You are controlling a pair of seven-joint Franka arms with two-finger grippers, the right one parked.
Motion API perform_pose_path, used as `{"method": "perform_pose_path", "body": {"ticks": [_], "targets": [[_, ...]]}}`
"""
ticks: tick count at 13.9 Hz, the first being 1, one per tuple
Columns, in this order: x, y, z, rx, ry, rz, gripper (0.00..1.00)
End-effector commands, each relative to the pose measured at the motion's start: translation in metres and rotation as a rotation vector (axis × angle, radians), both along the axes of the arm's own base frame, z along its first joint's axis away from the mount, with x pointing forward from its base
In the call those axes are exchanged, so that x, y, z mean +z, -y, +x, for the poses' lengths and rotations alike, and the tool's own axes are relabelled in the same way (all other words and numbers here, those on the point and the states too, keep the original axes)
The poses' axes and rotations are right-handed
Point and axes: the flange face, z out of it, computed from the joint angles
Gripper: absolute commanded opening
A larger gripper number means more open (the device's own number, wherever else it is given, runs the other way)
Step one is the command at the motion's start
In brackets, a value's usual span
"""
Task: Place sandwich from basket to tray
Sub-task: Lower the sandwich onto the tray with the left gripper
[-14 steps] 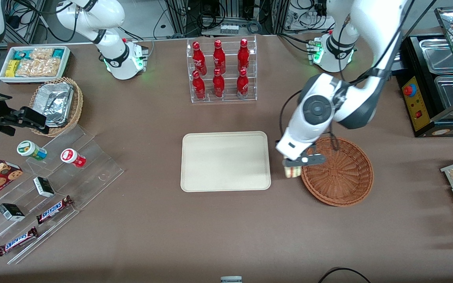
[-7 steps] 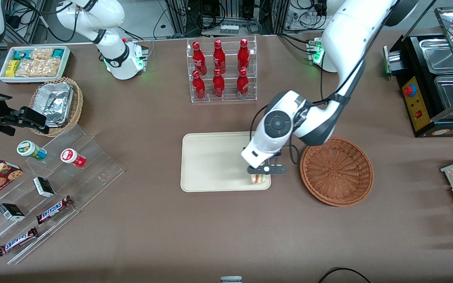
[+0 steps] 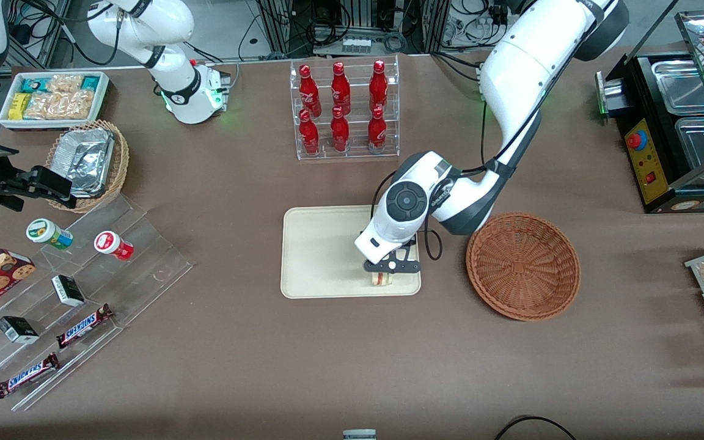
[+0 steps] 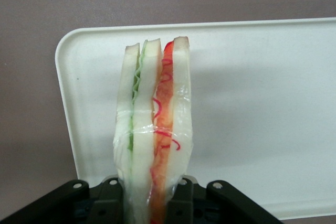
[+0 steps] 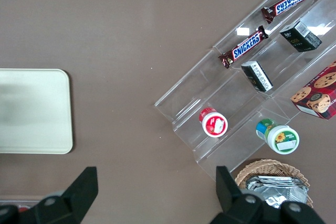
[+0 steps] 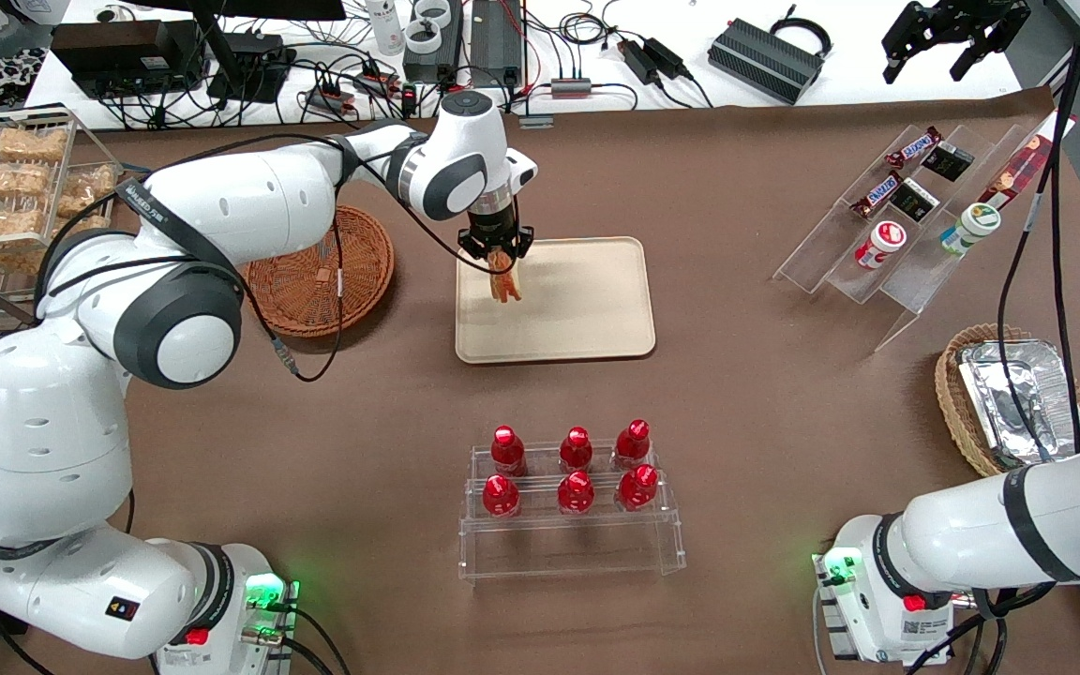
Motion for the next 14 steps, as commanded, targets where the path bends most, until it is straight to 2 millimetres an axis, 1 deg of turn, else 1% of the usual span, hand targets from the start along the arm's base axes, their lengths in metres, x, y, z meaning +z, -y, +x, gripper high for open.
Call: {"method": "perform_pose_path", "body": {"ticks": [1,4,6,11,14], "targets": [[-0.011,0.010,0.001,-0.026,0.014,0.007,0.00],[-0.025,0.013,-0.003,-0.043,0.021,0.029,0.00],[-0.031,0.014,-0.004,-0.045,0.014,0.032,0.00],[-0.036,0.025,-0.014,-0.064,0.009,0.037,0.00],[-0.040,0.026,-0.016,-0.069,0.006,0.043,0.00]]}}
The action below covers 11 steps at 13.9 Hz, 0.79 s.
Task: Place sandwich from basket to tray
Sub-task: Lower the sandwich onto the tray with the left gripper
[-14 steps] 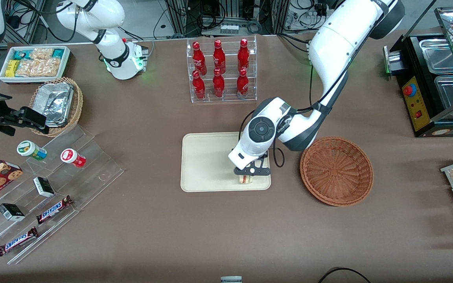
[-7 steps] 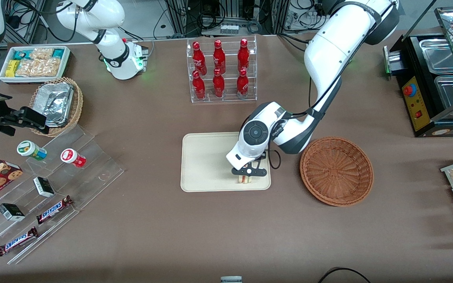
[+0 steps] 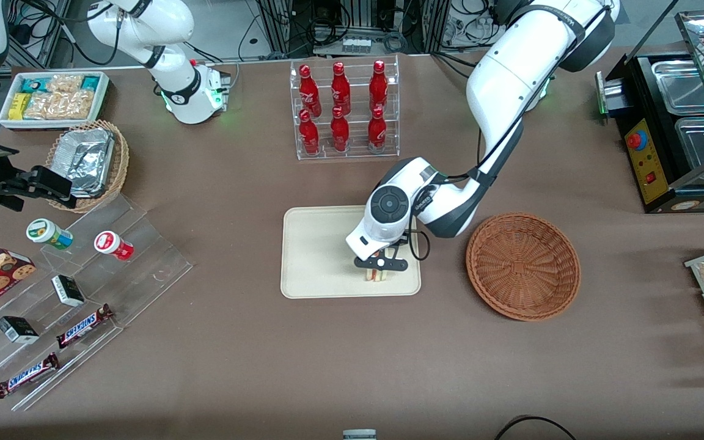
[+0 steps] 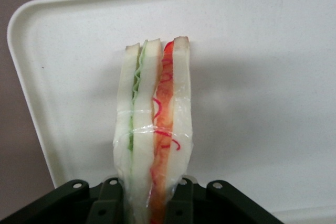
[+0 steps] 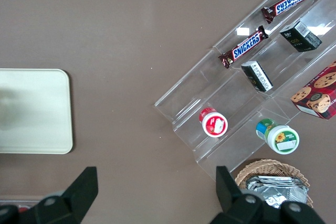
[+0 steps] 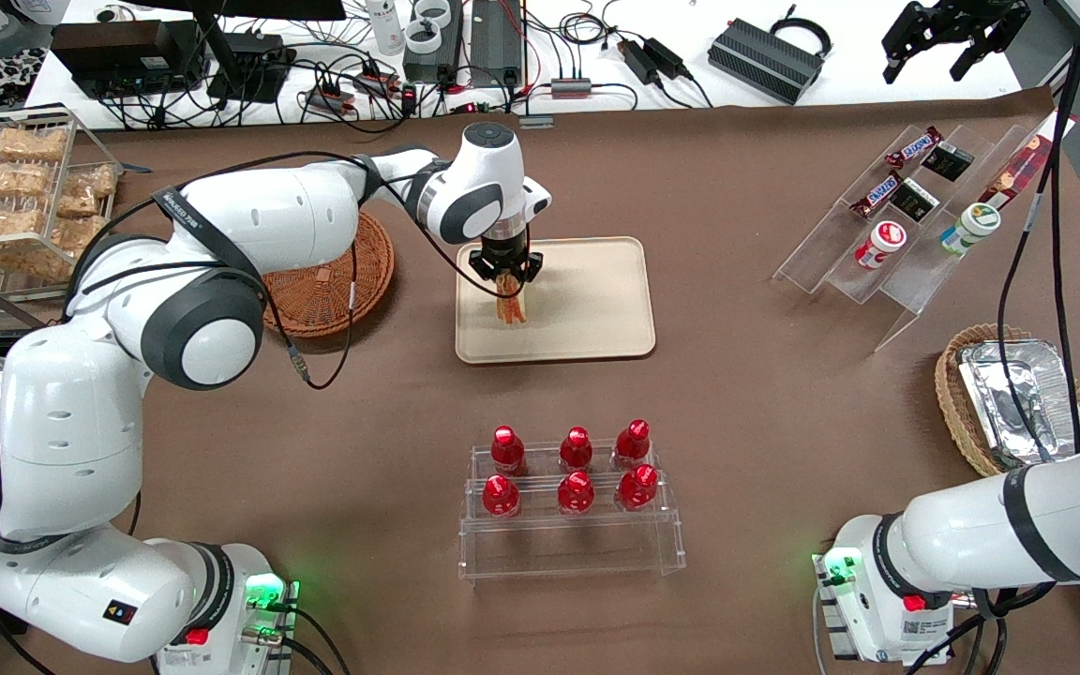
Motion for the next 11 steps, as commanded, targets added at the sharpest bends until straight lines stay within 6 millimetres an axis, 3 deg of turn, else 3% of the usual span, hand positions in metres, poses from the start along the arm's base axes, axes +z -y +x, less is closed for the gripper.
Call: {"method": "perform_pose_path", "body": {"ticks": [1,3,4,8,11], "targets": [[-0.0021,0.0071,0.0024,-0.008,0.019,0.010,0.00],[-0.0039,0.0072,0.0017,-0.019,0.027,0.022,0.00],[-0.0082,0.0075,0.0003,-0.021,0.022,0.026,0.16],[-0.0113,0.0073,0.0000,-0.022,0.021,0.029,1.00],[-0.0104,0.0154,-0.0072,-0.038,0.021,0.029,1.00]]}}
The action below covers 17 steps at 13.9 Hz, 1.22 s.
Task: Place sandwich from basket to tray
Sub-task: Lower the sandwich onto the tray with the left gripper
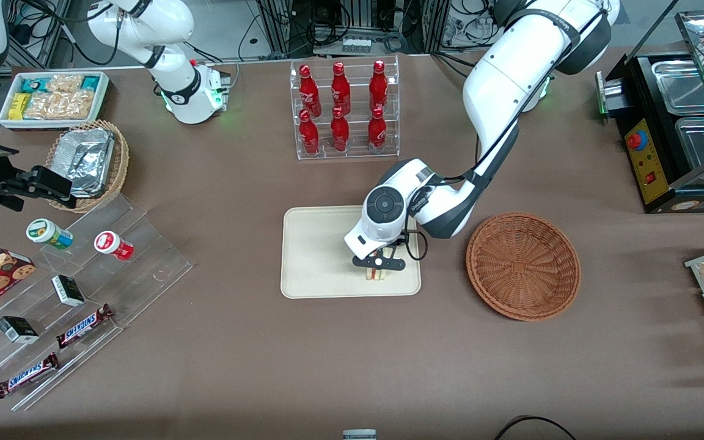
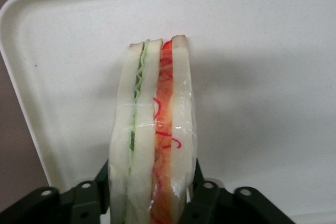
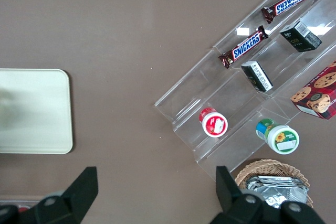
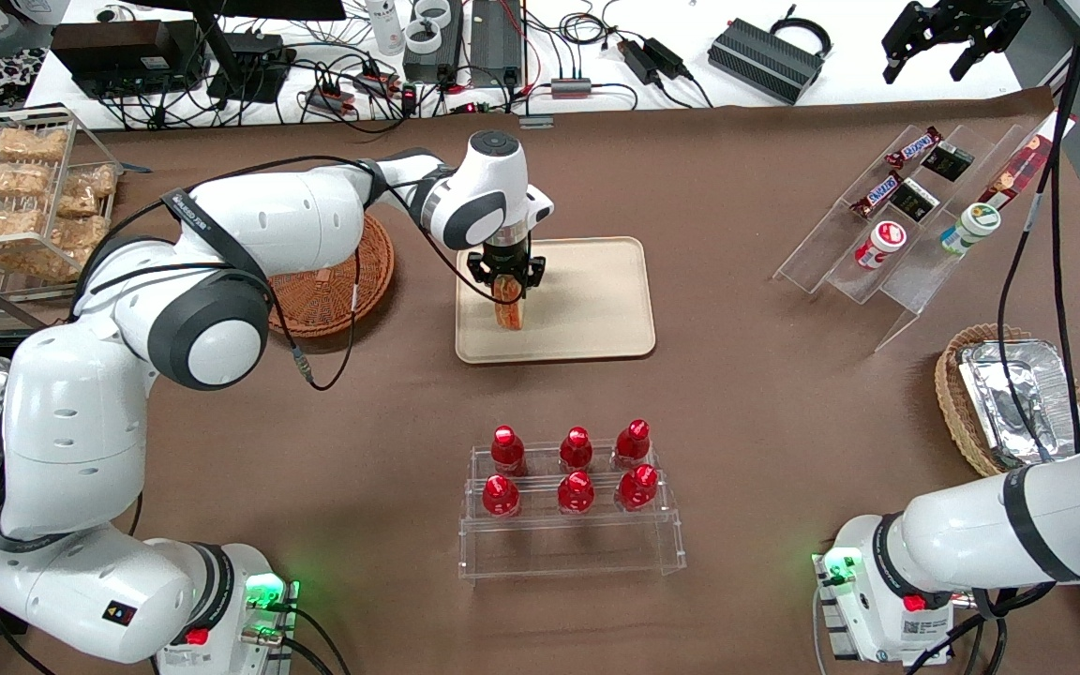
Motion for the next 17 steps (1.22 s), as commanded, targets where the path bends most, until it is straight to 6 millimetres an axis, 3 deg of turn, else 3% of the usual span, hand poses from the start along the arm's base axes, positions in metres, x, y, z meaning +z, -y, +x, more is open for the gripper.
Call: {"method": "perform_pose_path", "body": {"ticks": [1,8,11,16,17], "targets": [[0.002,0.012,-0.001,-0.013,0.022,0.008,1.00],[0.030,0.005,0.007,-0.005,0.046,0.016,1.00],[0.047,-0.008,0.014,0.014,0.048,0.045,1.00],[0.090,-0.019,0.026,0.126,0.096,0.044,1.00],[0.101,-0.031,0.034,0.146,0.093,0.053,1.00]]}}
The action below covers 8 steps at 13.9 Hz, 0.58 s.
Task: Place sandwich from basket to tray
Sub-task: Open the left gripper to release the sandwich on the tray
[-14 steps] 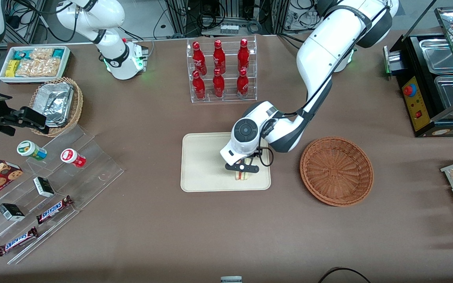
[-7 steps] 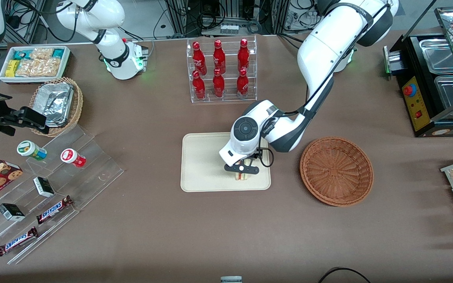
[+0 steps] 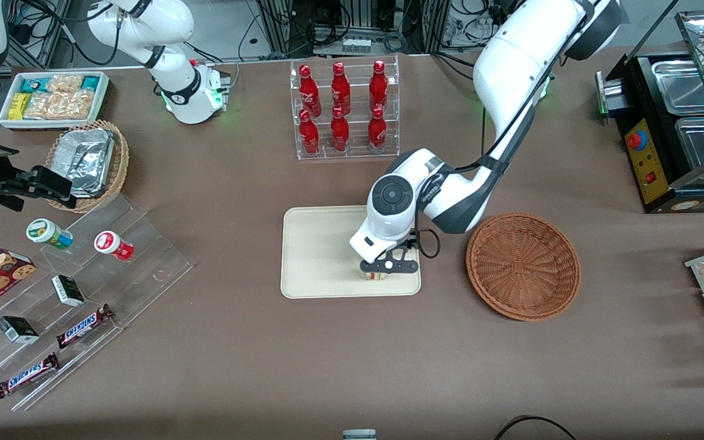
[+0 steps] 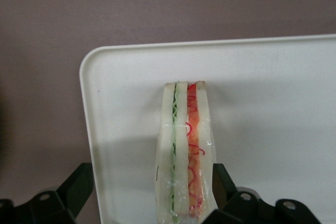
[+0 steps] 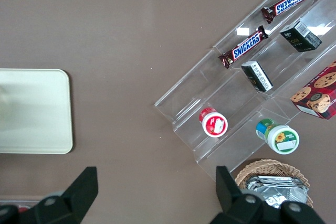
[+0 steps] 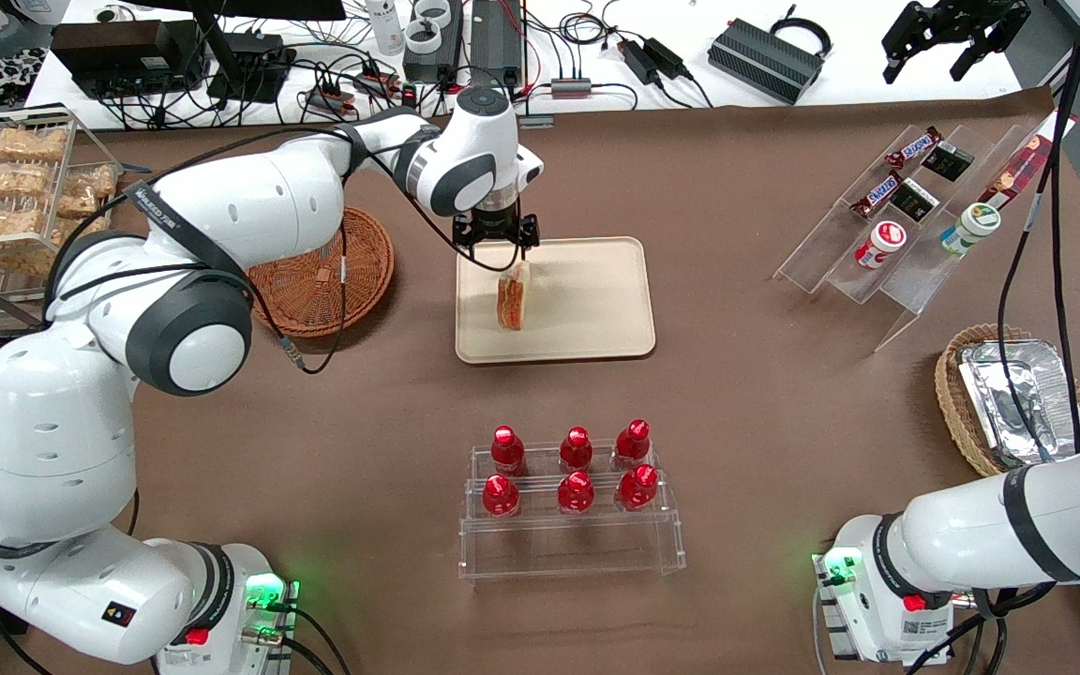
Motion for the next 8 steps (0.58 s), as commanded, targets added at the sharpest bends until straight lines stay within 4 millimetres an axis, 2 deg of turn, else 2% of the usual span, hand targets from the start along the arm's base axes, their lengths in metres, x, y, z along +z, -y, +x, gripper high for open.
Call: {"method": "perform_pose_path", "body": {"ticks": [1,3,5,6,7,8], "targets": [[0.037,-0.025,0.017,0.068,0.001,0.025,1.00],[0.059,-0.046,0.034,0.091,-0.004,0.037,1.00],[0.089,-0.054,0.042,0.107,0.034,0.022,1.00],[0.107,-0.084,0.059,0.155,0.055,0.009,1.00],[0.132,-0.103,0.065,0.150,0.084,0.000,1.00],[0.154,-0.114,0.063,0.112,0.091,0.016,1.00]]}}
